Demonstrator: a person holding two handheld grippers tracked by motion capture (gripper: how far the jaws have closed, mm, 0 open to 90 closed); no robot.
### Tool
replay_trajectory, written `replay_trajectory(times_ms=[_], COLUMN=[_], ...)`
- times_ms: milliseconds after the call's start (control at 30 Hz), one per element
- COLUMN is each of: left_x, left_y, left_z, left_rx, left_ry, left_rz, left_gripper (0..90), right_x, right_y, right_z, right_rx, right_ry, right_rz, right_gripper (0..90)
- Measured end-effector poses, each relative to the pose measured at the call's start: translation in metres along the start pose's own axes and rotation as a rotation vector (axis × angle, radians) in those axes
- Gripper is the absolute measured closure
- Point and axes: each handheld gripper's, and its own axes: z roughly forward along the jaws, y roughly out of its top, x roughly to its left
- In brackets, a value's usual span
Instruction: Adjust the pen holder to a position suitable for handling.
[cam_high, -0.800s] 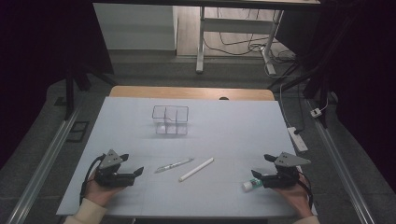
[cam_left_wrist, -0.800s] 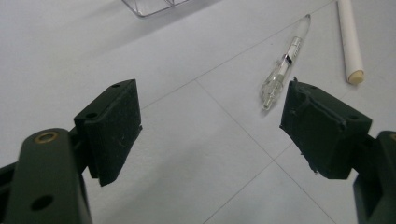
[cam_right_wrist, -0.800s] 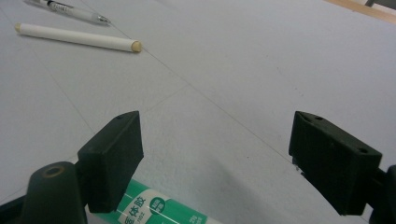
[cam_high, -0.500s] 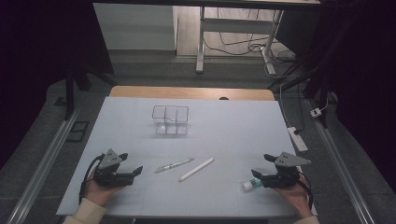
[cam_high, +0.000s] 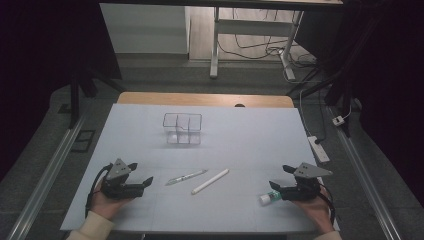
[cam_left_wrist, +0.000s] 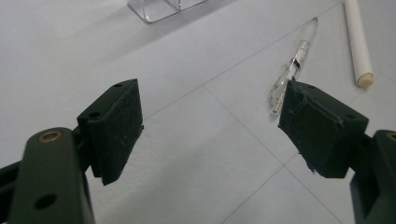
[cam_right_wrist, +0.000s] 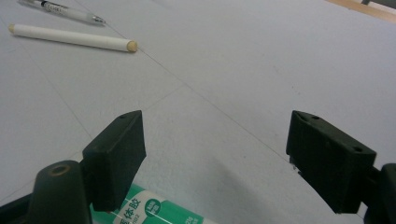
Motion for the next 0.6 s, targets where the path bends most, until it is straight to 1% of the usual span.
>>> replay_trajectory(times_ms=[300, 600], left_x=[0.003, 0.012], left_y=[0.004, 0.013], left_z=[0.002, 0.006], left_rx=[0.005, -0.007], left_ry=[-0.003, 0.001], left_rz=[-0.009, -0.028], left_gripper=[22.4, 23.6], right_x=[0.000, -0.001], right_y=[0.000, 0.000], right_z=[0.001, 0.000], right_rx=[0.003, 0.004], right_ry=[-0.006, -0.012], right_rz=[-0.003, -0.002], right_gripper=[19.4, 19.5])
